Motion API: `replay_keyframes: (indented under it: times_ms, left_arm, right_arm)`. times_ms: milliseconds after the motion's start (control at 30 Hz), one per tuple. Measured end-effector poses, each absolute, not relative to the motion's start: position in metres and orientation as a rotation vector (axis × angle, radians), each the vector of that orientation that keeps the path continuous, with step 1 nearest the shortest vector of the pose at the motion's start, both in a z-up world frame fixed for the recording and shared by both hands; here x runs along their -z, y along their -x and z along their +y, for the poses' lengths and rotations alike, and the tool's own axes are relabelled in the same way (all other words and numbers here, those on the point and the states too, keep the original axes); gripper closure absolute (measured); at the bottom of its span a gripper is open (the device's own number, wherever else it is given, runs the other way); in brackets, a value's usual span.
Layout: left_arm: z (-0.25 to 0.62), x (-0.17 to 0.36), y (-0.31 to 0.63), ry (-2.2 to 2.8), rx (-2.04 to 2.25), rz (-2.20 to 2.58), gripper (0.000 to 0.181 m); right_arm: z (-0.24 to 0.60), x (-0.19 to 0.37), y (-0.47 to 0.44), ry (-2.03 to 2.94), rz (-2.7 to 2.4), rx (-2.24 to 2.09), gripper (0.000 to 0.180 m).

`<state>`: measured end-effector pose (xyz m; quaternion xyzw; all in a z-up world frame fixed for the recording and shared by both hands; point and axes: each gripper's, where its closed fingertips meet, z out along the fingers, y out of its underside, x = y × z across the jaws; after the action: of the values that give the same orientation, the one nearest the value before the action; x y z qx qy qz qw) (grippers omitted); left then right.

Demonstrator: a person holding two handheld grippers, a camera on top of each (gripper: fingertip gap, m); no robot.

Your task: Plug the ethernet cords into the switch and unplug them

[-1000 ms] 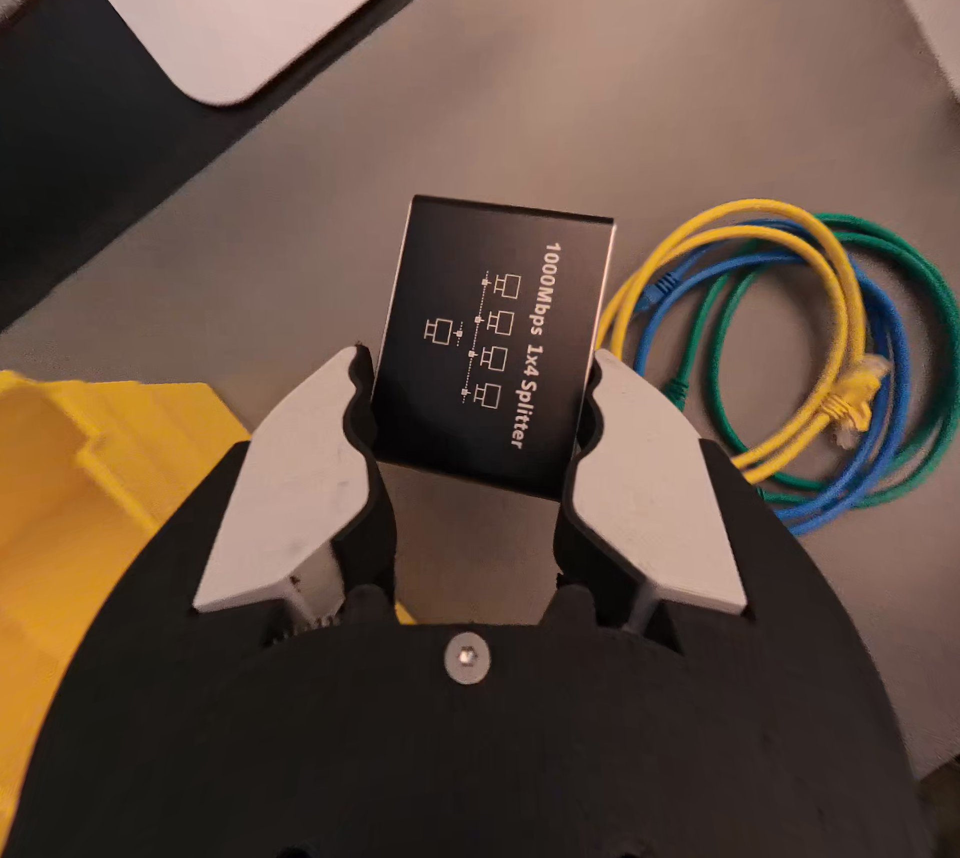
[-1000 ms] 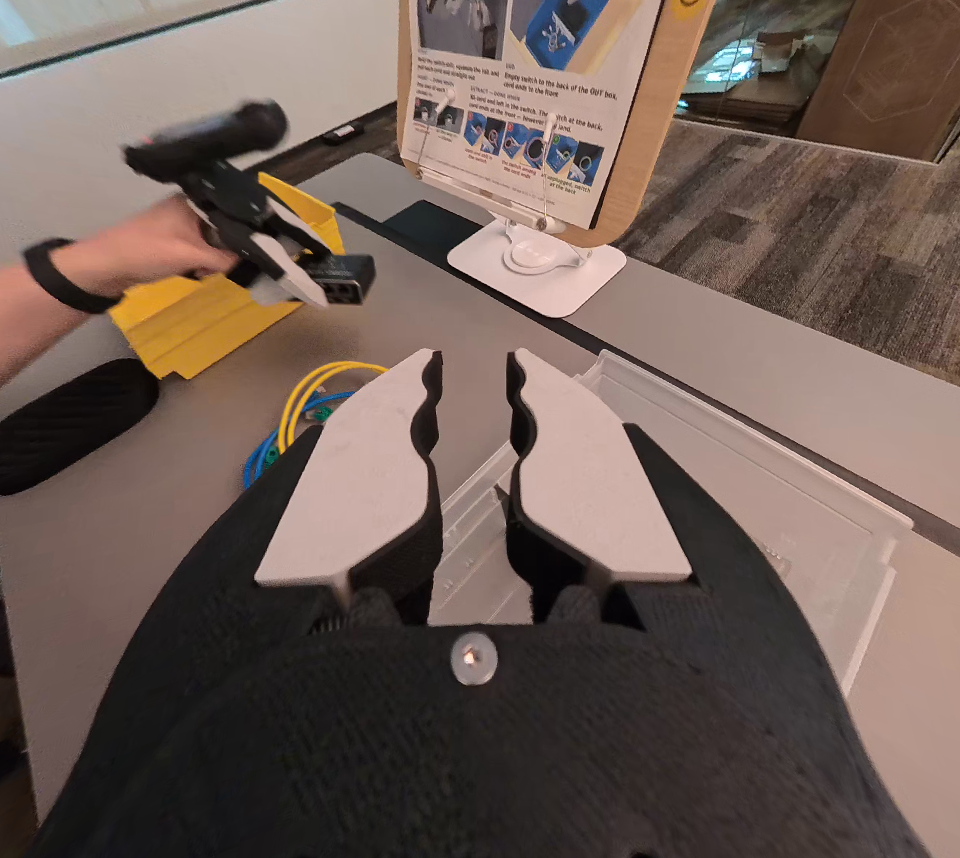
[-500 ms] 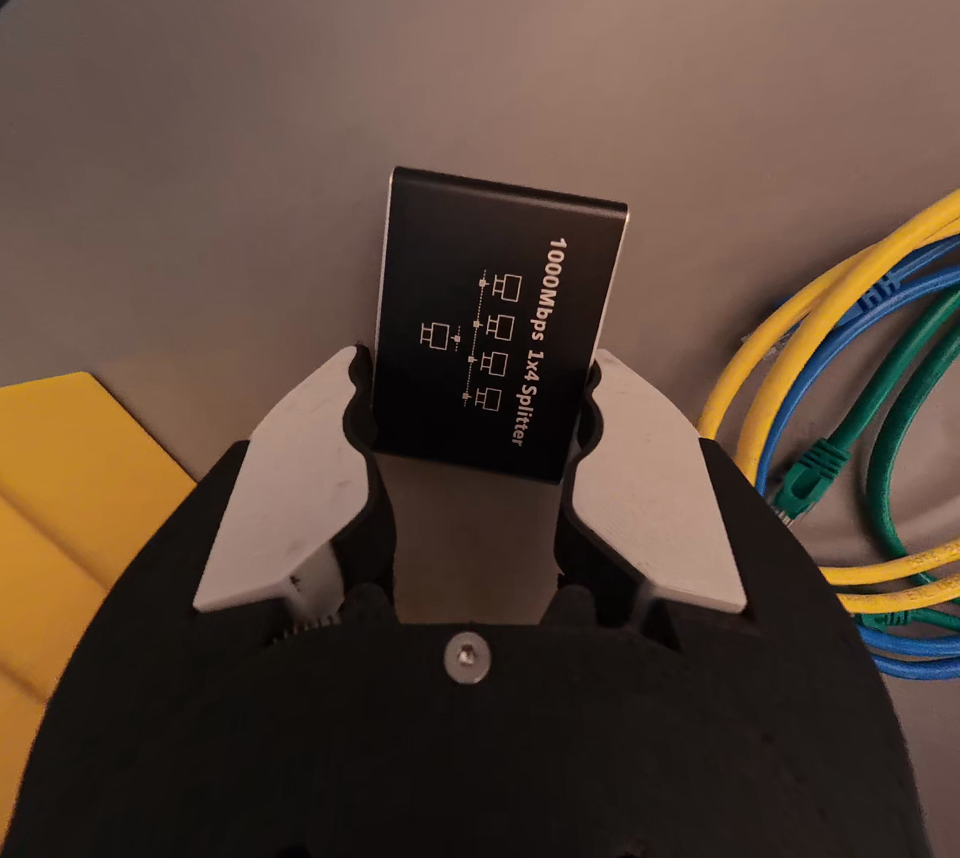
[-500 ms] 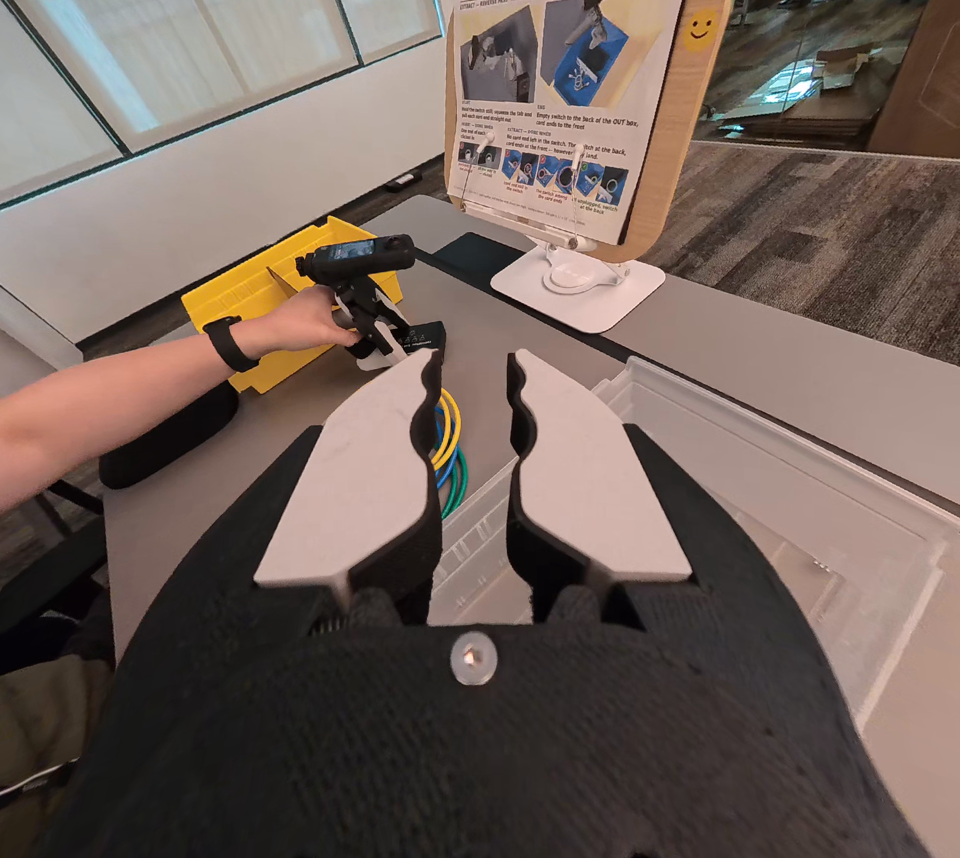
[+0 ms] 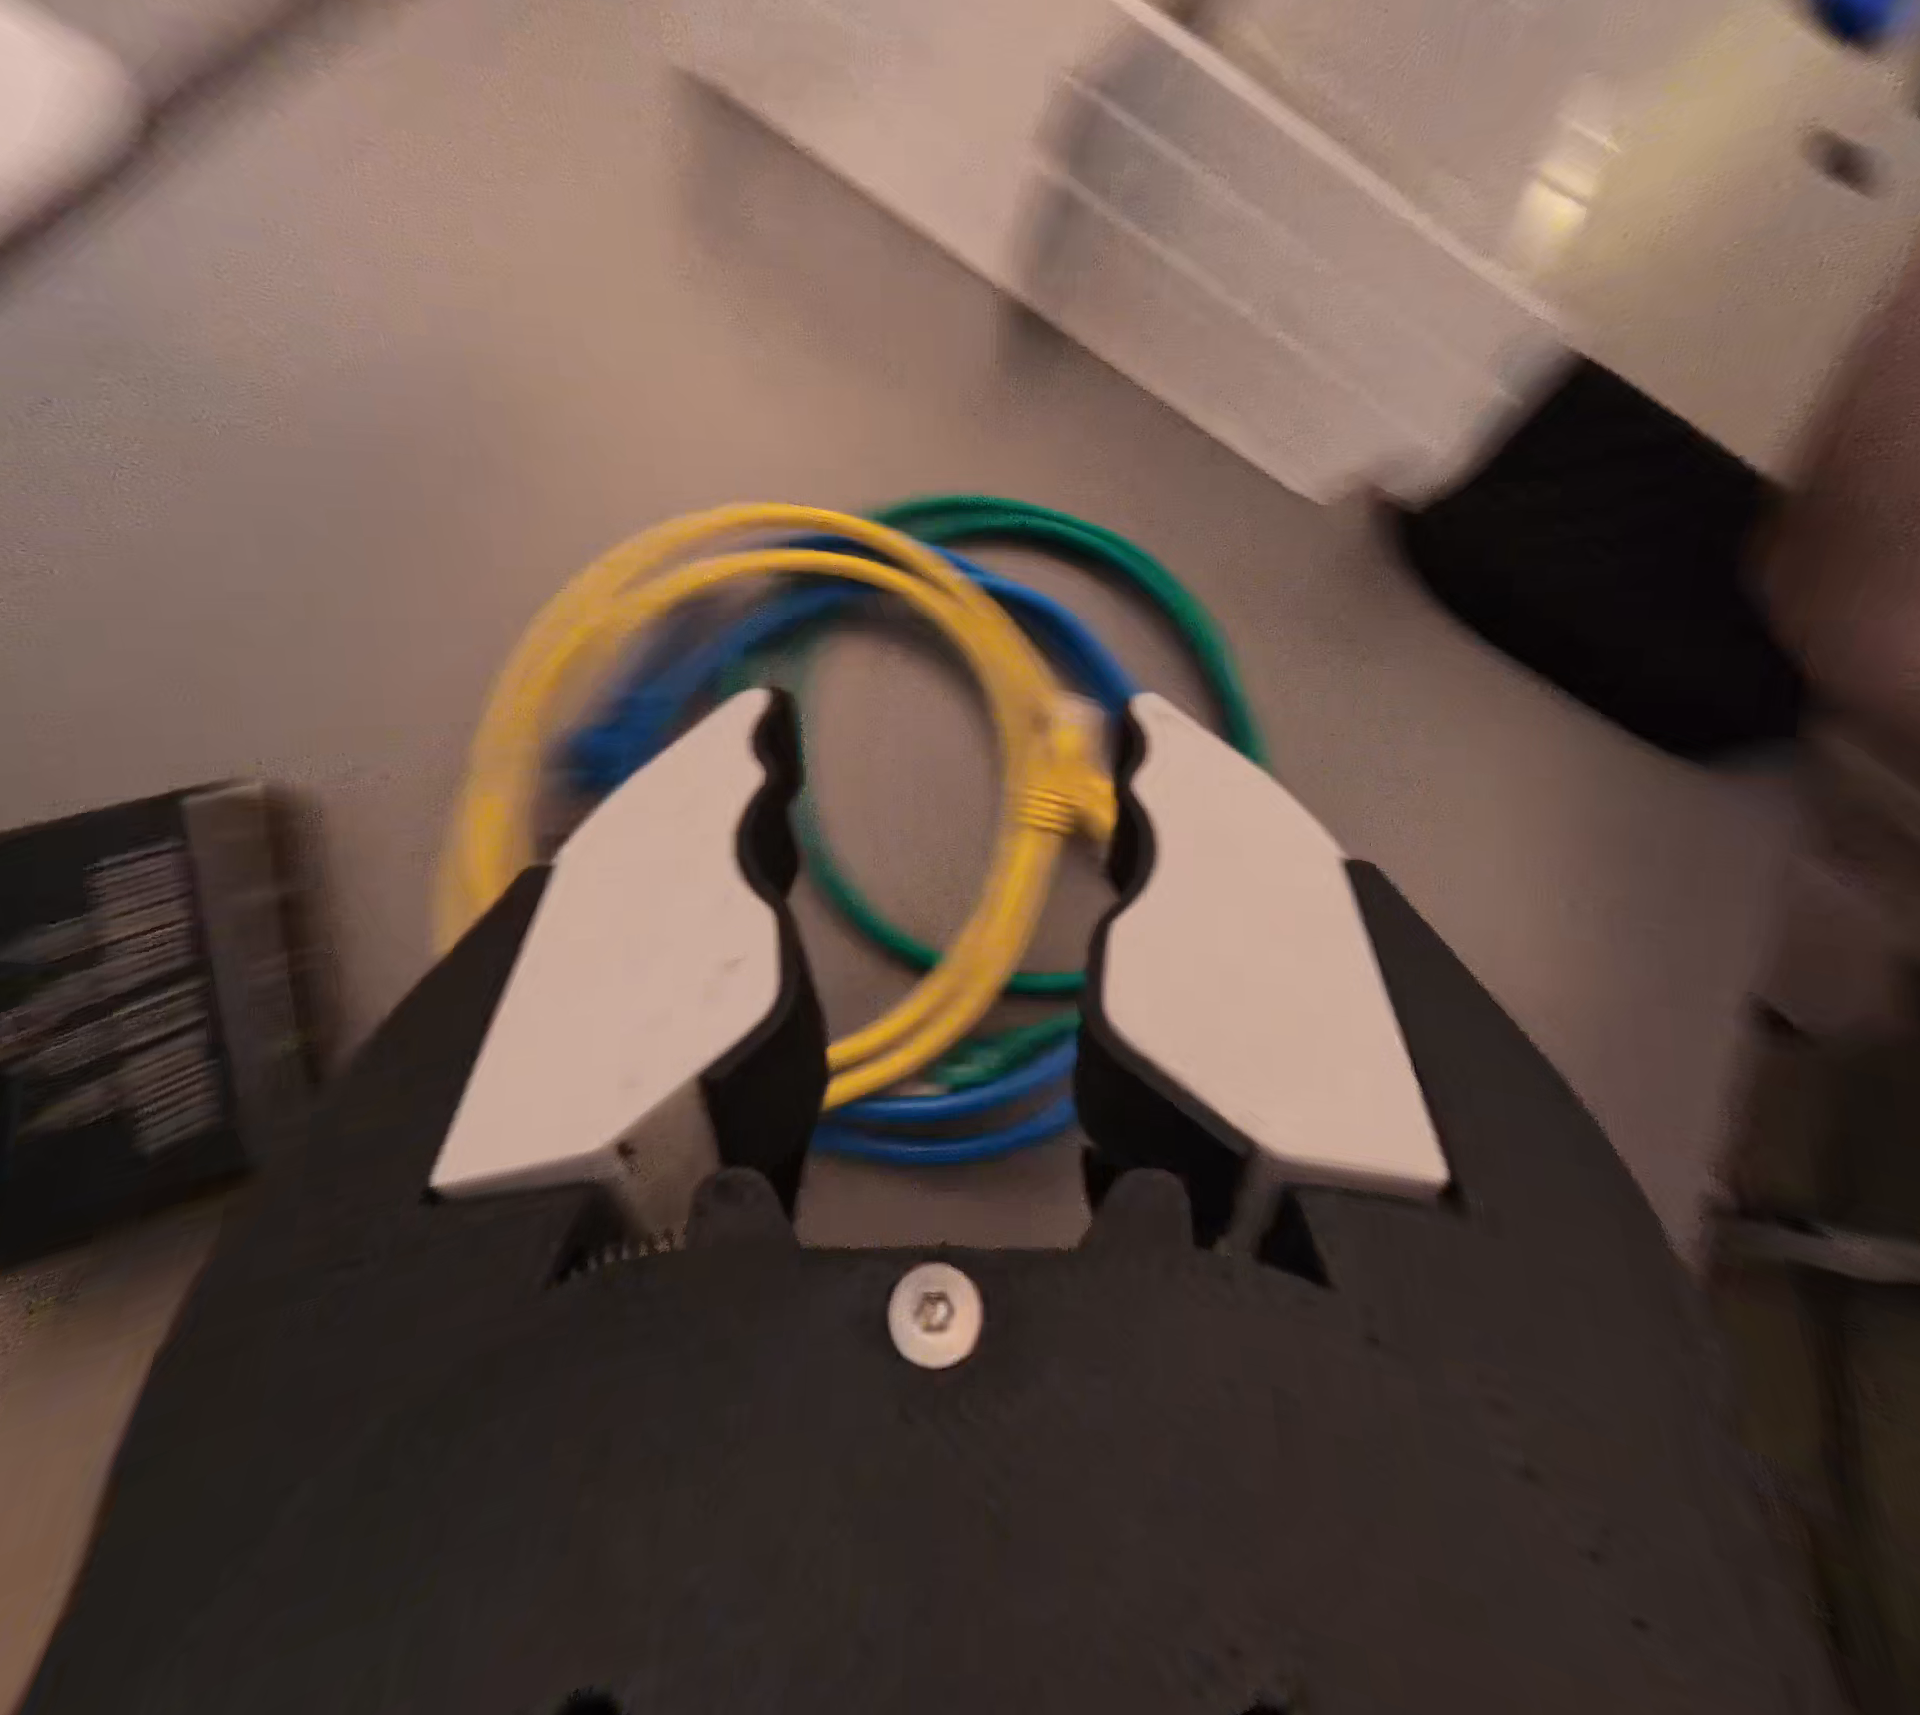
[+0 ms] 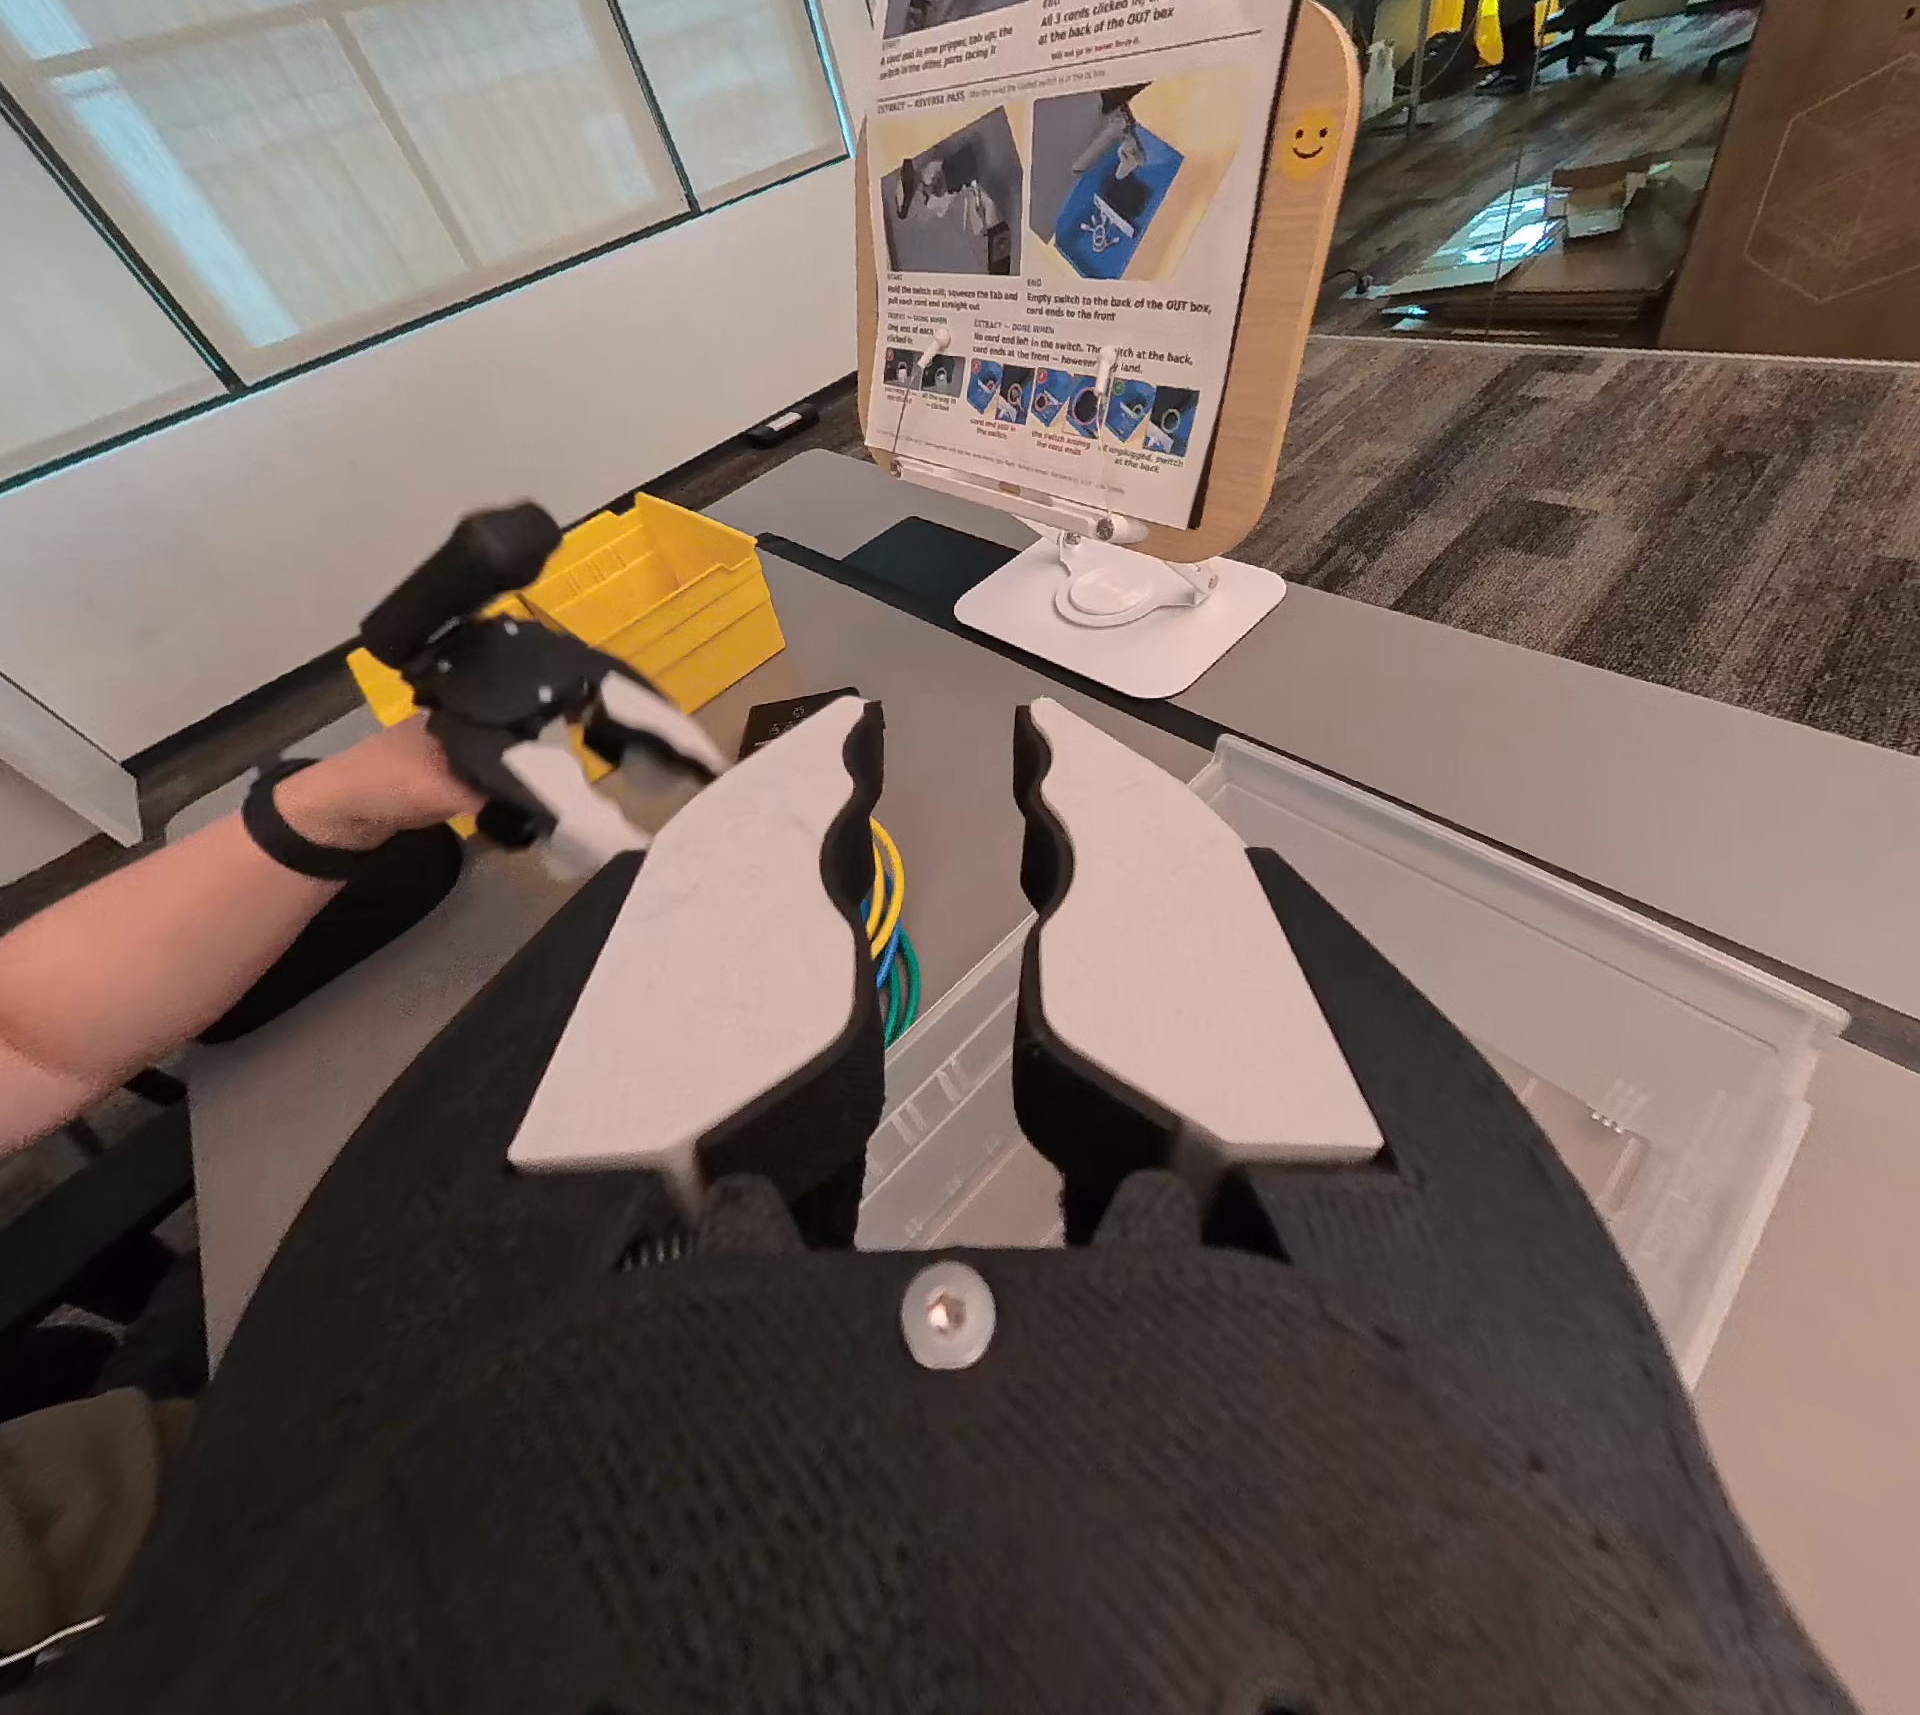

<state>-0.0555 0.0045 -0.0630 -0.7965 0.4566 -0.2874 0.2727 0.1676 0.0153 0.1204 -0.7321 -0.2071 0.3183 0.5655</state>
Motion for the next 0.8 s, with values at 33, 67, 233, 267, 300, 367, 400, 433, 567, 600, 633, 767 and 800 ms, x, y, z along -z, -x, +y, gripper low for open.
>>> replay_keyframes:
  times_ms: [33, 67, 233, 267, 300, 367, 400, 433, 567, 600, 633, 767, 800]
  left_arm:
    - [-0.017, 0.072, 0.044, 2.171, 0.858, 1.318, 0.137]
    - [-0.029, 0.082, 0.037, 2.200, 0.889, 1.361, 0.141]
    - [-0.024, 0.131, 0.042, 2.275, 0.579, 1.536, 0.119]
    - [-0.024, 0.140, 0.045, 2.293, 0.517, 1.570, 0.119]
    - [-0.025, 0.147, 0.047, 2.303, 0.479, 1.606, 0.117]
    - [-0.032, 0.145, 0.041, 2.295, 0.558, 1.629, 0.159]
    - [-0.035, 0.143, 0.040, 2.297, 0.584, 1.647, 0.169]
    - [-0.038, 0.141, 0.038, 2.299, 0.612, 1.663, 0.169]
    - [-0.048, 0.108, 0.022, 2.287, 0.796, 1.648, 0.170]
    - [-0.048, 0.094, 0.018, 2.259, 0.826, 1.636, 0.170]
    - [-0.045, 0.078, 0.014, 2.223, 0.833, 1.608, 0.170]
    - [-0.023, 0.000, -0.002, 2.033, 0.910, 1.407, 0.170]
    - [-0.020, -0.019, -0.005, 1.990, 0.964, 1.357, 0.170]
  right_arm:
    - [0.015, -0.120, -0.165, 1.725, -0.496, -0.752, 0.156]
    - [0.014, -0.119, -0.163, 1.729, -0.510, -0.758, 0.156]
    - [0.015, -0.111, -0.159, 1.770, -0.535, -0.739, 0.156]
    - [0.016, -0.111, -0.158, 1.773, -0.535, -0.737, 0.155]
    - [0.017, -0.110, -0.158, 1.775, -0.536, -0.738, 0.156]
    - [0.018, -0.110, -0.156, 1.777, -0.539, -0.742, 0.156]
    - [0.019, -0.109, -0.156, 1.780, -0.539, -0.742, 0.156]
    - [0.020, -0.108, -0.156, 1.786, -0.537, -0.741, 0.155]
    - [0.023, -0.102, -0.154, 1.811, -0.536, -0.729, 0.155]
    - [0.024, -0.102, -0.153, 1.812, -0.535, -0.727, 0.156]
    - [0.025, -0.102, -0.151, 1.810, -0.537, -0.730, 0.156]
    - [0.027, -0.112, -0.135, 1.763, -0.554, -0.735, 0.156]
    - [0.027, -0.116, -0.130, 1.743, -0.562, -0.728, 0.156]
